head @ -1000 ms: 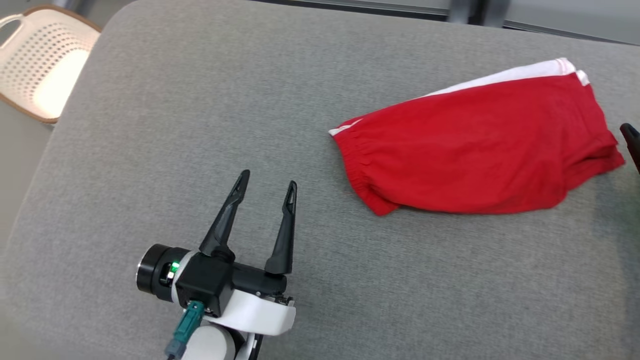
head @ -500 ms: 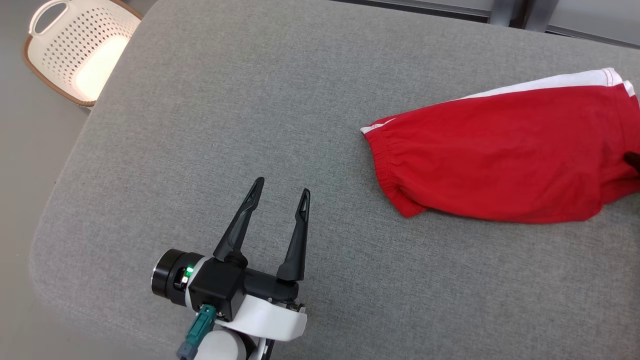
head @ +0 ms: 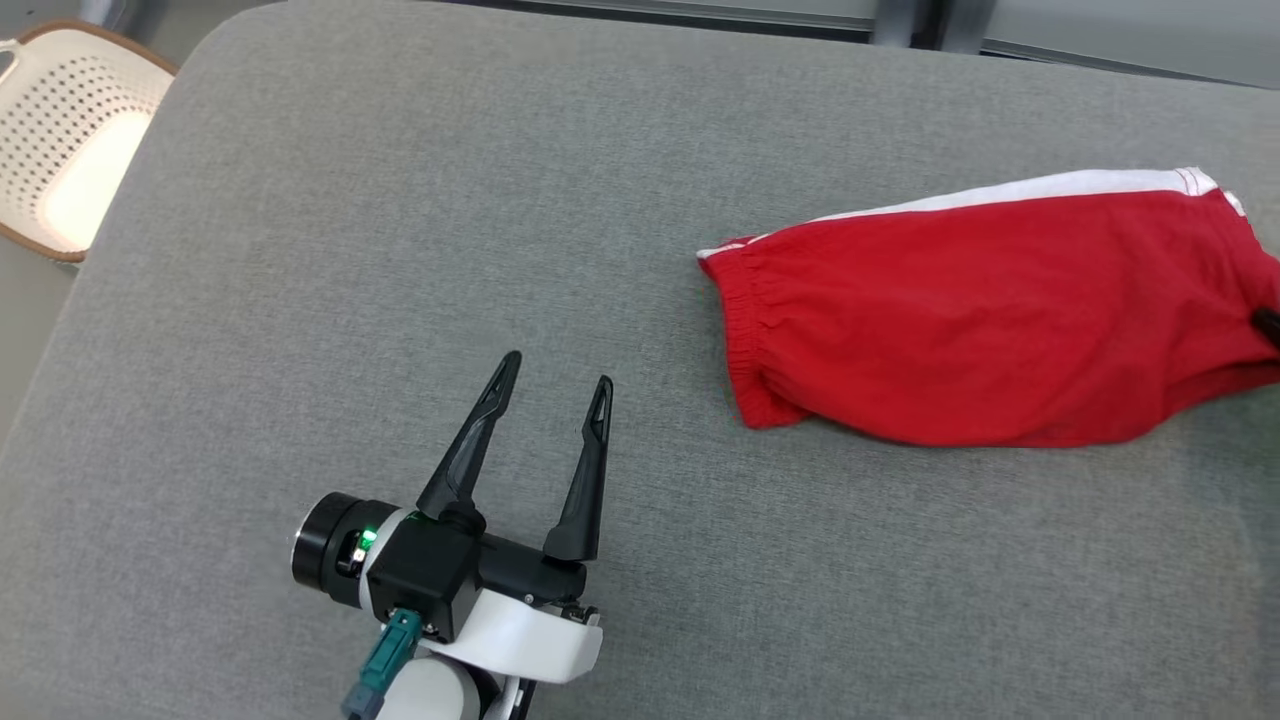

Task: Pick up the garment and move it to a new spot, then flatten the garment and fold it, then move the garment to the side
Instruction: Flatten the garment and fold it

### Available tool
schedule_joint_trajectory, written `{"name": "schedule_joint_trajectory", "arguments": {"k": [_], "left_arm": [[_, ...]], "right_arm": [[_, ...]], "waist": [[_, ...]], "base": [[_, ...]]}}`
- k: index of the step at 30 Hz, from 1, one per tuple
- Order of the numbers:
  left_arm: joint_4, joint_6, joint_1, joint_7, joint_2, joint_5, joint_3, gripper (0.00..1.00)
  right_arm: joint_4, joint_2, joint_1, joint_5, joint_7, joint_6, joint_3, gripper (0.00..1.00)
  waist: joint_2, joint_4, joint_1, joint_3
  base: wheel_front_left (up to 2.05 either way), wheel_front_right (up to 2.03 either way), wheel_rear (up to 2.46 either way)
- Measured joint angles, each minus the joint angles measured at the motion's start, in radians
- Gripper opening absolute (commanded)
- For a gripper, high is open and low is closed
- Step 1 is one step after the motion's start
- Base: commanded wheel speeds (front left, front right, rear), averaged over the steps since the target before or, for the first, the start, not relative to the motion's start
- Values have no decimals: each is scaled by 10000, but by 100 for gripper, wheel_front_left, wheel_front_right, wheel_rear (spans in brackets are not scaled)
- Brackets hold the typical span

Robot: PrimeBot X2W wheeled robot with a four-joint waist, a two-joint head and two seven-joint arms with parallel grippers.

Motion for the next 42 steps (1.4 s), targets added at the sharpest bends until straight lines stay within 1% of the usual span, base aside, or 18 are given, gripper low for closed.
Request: {"name": "schedule_joint_trajectory", "arguments": {"k": [7, 12, 15, 19, 25, 30, 34, 35, 37, 40, 41, 42], "left_arm": [[73, -213, 109, 2, -17, 182, 107, 100], [226, -362, 117, 2, -33, 217, 111, 100], [334, -447, 120, 2, -48, 217, 79, 100], [479, -491, 121, 2, -79, 217, 6, 100], [548, -537, 145, 2, -109, 125, -67, 100], [587, -546, 151, 2, -132, -2, -186, 100], [581, -504, 151, 0, -142, -94, -201, 100], [581, -504, 151, 0, -142, -94, -201, 100], [598, -499, 151, 2, -146, -127, -207, 100], [619, -472, 151, 2, -151, -140, -213, 100], [623, -453, 151, 2, -153, -167, -213, 100], [625, -439, 151, 2, -153, -184, -217, 100]], "right_arm": [[-892, -859, 634, -56, 33, 0, -313, 0], [-1783, -928, 544, -368, 303, -2, -94, 0], [-2337, -748, 158, -692, 437, -2, 334, 0], [-2895, -410, -437, -1131, 556, 0, 1179, 0], [-3233, 138, -1484, -1563, 650, 0, 2874, 0], [-3106, 794, -2169, -1384, 652, 0, 4284, 0], [-2953, 988, -2439, -1034, 719, 0, 5198, 0], [-2953, 988, -2439, -1034, 719, 0, 5198, 0], [-2801, 1037, -2512, -938, 708, 0, 5540, 0], [-2662, 1150, -2529, -750, 451, -2, 5854, 0], [-2558, 1294, -2516, -575, 150, -2, 5877, 100], [-2568, 1348, -2499, -533, -128, -2, 5862, 100]], "waist": [[0, -705, 0, -163], [0, -1039, 0, -295], [0, -1117, 0, -405], [0, -1072, 0, -577], [0, -751, 0, -727], [0, -396, 0, -744], [0, -116, 0, -706], [0, -116, 0, -706], [0, -16, 0, -689], [0, 65, 0, -694], [0, 76, 0, -710], [0, 74, 0, -723]], "base": [[0, 0, 0], [0, 0, 0], [0, 0, 0], [0, 0, 0], [0, 0, 0], [0, 0, 0], [0, 0, 0], [0, 0, 0], [0, 0, 0], [0, 0, 0], [0, 0, 0], [0, 0, 0]]}}
